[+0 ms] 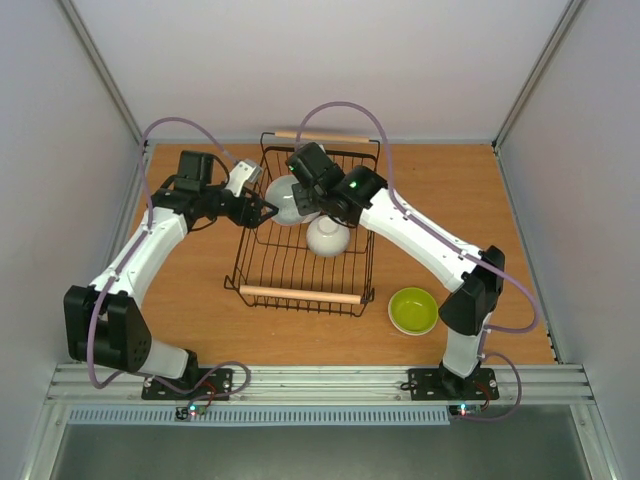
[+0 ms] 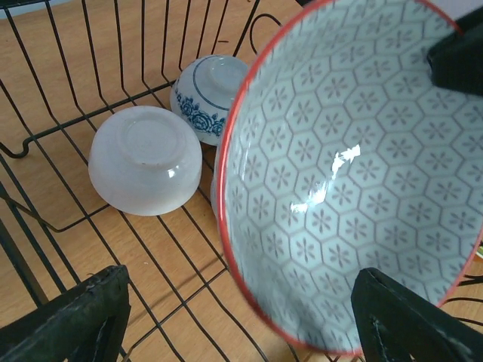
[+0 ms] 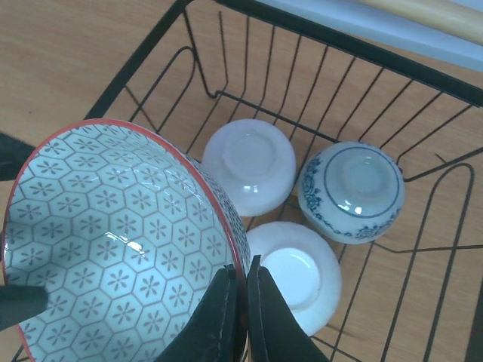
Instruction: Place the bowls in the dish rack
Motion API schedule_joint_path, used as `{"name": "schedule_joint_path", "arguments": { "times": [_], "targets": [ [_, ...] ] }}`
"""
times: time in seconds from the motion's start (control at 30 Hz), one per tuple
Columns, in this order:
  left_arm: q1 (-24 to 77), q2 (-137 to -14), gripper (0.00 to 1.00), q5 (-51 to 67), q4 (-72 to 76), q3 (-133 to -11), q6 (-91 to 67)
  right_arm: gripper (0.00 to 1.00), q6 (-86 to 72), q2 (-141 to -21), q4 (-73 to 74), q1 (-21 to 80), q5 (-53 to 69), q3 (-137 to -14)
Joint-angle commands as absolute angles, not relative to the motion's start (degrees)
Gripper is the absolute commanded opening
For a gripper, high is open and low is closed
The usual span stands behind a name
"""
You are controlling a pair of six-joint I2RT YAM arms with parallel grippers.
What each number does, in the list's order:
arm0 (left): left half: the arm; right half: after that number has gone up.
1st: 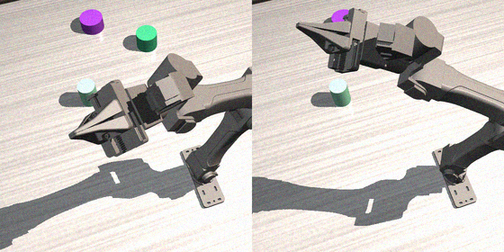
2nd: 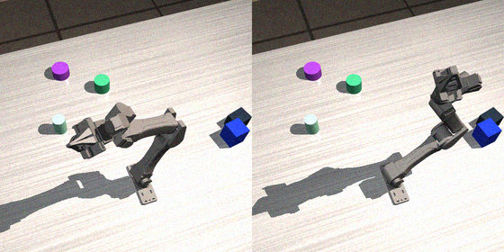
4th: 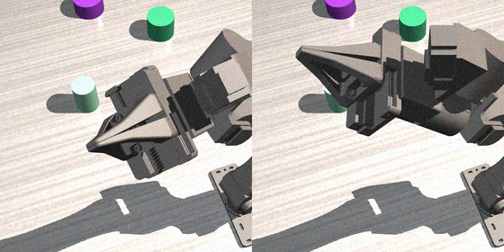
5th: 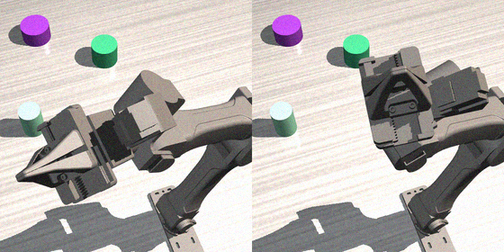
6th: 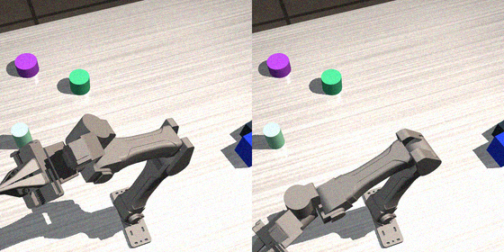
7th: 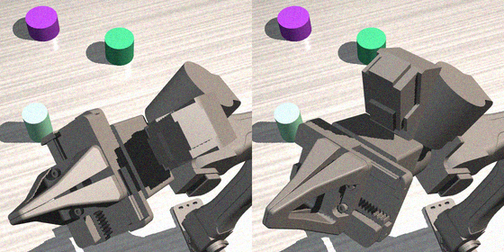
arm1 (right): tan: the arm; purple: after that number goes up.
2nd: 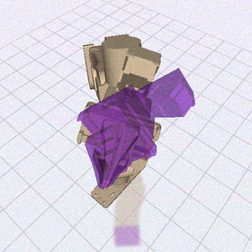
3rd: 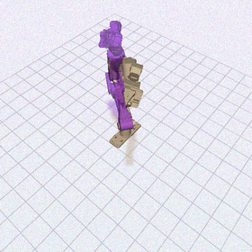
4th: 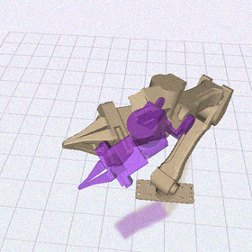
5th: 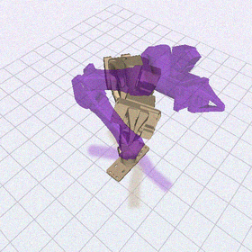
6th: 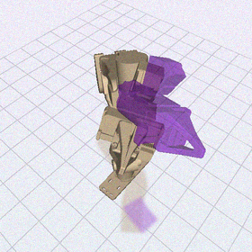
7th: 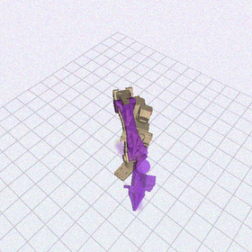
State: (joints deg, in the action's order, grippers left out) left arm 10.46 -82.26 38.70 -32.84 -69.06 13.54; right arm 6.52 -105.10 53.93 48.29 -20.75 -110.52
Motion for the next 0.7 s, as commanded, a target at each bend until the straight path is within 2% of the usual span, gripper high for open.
{"name": "schedule_joint_path", "arguments": {
  "times": [0.0,0.07,0.2,0.33,0.4,0.43,0.47,0.6,0.67],
  "targets": [
    [10.8,-82.85,0.81,39.74,-32.88,-71.13,14.24,0.01,8.48,-105.54,50.19,50.34,-20.09,-113.37],
    [10.89,-83.0,0.78,40.56,-33.43,-71.26,14.69,0.01,8.68,-106.28,49.69,51.06,-19.94,-113.65],
    [11.05,-83.29,0.41,42.96,-35.39,-71.85,16.61,0.01,8.61,-107.84,49.75,51.76,-20.51,-114.87],
    [11.23,-83.13,0.27,44.37,-36.45,-71.98,17.92,0.01,8.69,-108.26,49.41,52.01,-20.64,-115.15],
    [11.4,-83.2,0.15,44.96,-37.03,-72.14,18.55,0.01,8.74,-108.18,49.31,52.07,-20.56,-115.05],
    [11.47,-83.23,0.05,45.06,-37.08,-72.16,18.83,0.01,8.78,-108.11,49.31,52.11,-20.5,-114.89],
    [11.49,-83.3,0.01,45.21,-37.21,-72.16,18.88,0.01,8.85,-108.05,49.24,52.18,-20.46,-114.73],
    [11.51,-82.48,0.01,45.83,-36.28,-71.24,19.52,0.01,9.2,-106.37,47.43,52.2,-19.43,-111.7],
    [11.51,-81.85,0.01,46.0,-35.3,-70.6,19.36,0.06,9.3,-104.45,45.54,52.21,-18.32,-108.8]
  ]
}}
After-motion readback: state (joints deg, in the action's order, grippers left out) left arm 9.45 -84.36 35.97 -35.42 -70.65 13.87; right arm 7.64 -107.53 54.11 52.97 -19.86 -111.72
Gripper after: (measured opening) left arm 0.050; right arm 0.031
